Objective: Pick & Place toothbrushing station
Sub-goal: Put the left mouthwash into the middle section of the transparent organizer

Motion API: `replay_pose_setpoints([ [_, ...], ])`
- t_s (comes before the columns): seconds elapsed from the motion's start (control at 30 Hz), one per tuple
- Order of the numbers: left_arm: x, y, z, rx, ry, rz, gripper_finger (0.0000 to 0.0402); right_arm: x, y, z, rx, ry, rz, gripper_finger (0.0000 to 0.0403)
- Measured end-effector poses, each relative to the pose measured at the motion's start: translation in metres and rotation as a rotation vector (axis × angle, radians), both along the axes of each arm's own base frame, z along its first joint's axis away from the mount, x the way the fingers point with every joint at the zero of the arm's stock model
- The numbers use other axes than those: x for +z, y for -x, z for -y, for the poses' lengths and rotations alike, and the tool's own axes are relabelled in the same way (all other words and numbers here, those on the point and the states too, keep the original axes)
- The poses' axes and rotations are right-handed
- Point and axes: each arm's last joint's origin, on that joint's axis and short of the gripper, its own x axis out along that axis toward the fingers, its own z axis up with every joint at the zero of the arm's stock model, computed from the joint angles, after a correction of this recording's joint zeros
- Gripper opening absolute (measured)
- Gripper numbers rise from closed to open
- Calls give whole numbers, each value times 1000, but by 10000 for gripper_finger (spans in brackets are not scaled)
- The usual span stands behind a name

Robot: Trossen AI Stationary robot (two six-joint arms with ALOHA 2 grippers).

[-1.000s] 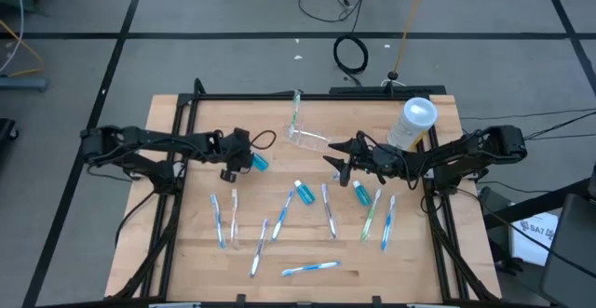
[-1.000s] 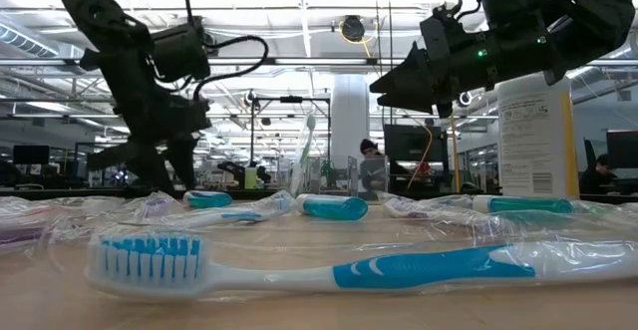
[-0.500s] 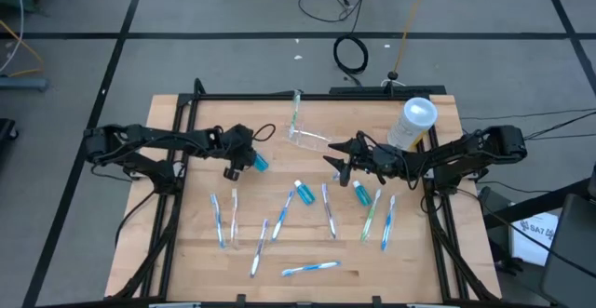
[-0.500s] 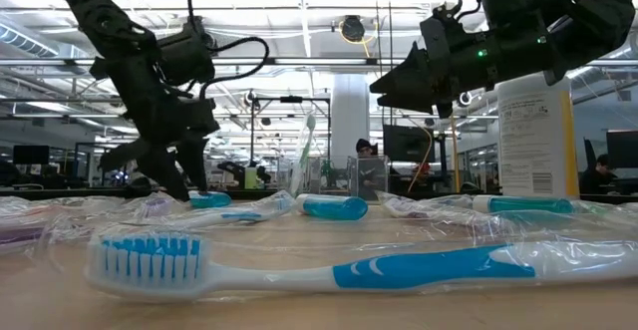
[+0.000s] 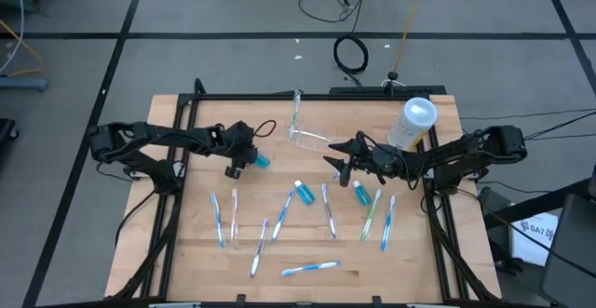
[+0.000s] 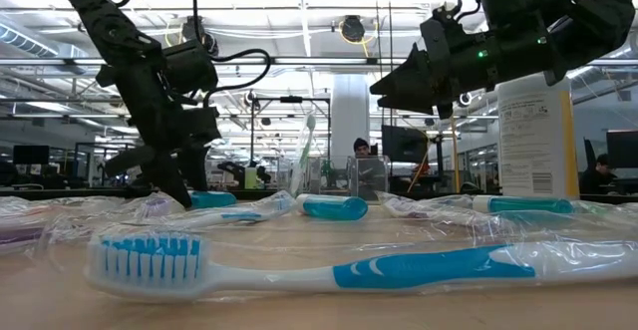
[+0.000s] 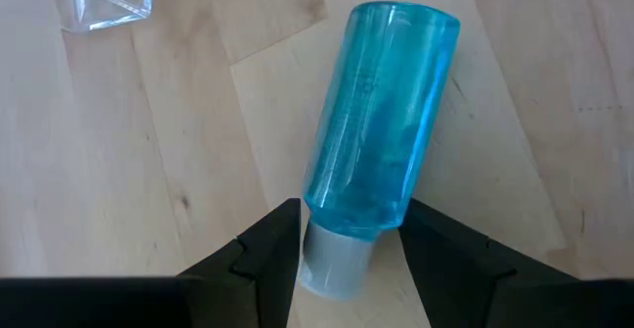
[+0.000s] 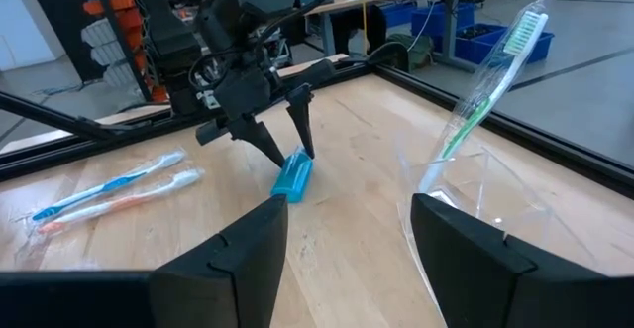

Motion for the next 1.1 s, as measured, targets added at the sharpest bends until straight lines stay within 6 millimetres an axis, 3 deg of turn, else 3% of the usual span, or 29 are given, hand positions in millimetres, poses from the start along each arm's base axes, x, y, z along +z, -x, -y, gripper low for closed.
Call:
replay_pose_setpoints([
  [0.37, -1, 0, 0, 6, -10, -2, 109, 0, 0, 0, 0, 0, 0, 210],
  [0.77, 7, -17, 15, -89, -97, 36, 105, 1, 0, 0, 0, 1, 11, 210],
  [1.1, 29, -46, 44, -245, -342, 141, 104, 13, -1, 0, -3, -24, 143, 210],
])
